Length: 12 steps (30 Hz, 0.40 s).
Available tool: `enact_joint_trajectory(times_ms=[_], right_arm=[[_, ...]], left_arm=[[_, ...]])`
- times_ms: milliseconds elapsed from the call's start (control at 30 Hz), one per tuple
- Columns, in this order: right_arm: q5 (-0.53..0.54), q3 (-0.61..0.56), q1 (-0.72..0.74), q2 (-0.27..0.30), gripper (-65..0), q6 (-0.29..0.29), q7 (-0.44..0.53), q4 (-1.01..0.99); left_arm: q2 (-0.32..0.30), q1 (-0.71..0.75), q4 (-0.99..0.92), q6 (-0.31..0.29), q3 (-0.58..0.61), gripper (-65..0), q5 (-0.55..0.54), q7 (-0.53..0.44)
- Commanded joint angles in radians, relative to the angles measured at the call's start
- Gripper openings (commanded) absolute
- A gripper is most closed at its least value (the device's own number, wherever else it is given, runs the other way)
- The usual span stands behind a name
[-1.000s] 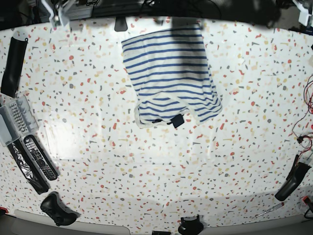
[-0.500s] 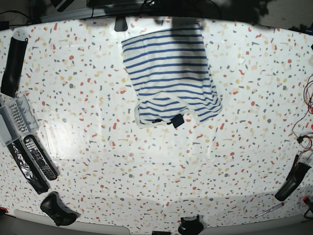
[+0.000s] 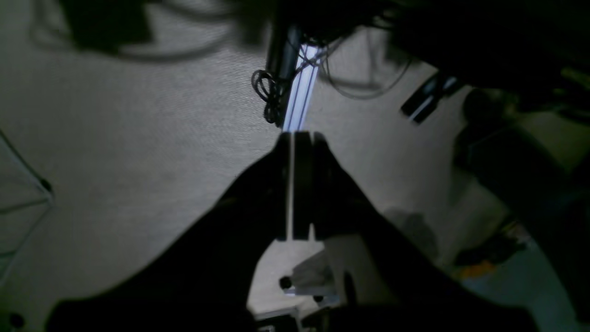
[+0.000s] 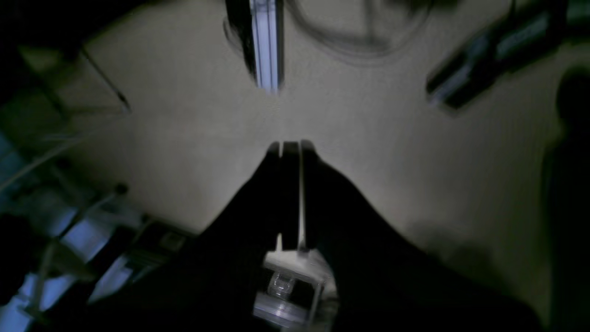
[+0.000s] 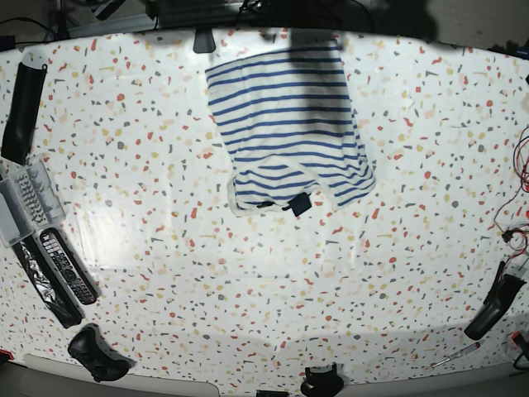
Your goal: Layout the t-shirt on the table in an organized manner, then fold the t-shirt properly
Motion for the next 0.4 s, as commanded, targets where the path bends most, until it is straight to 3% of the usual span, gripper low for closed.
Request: enact_joint_trajectory(times_ms=[0, 133, 367], right_arm=[[-0.017, -0.011, 0.002, 0.001, -65.0, 0.005, 0.034, -0.01], [-0.025, -0.019, 0.049, -0.043, -65.0, -0.045, 0.155, -0.062], [-0.018, -0.019, 0.096, -0.088, -65.0, -0.056, 0.154, -0.094]], left_arm=[[0.004, -0.004, -0.014, 0.025, 0.01, -65.0, -0.003, -0.029], [0.077, -0.095, -0.095, 0.046, 0.016, -65.0, -0.002, -0.084], [0.106, -0.18, -0.166, 0.046, 0.016, -65.0, -0.003, -0.111]])
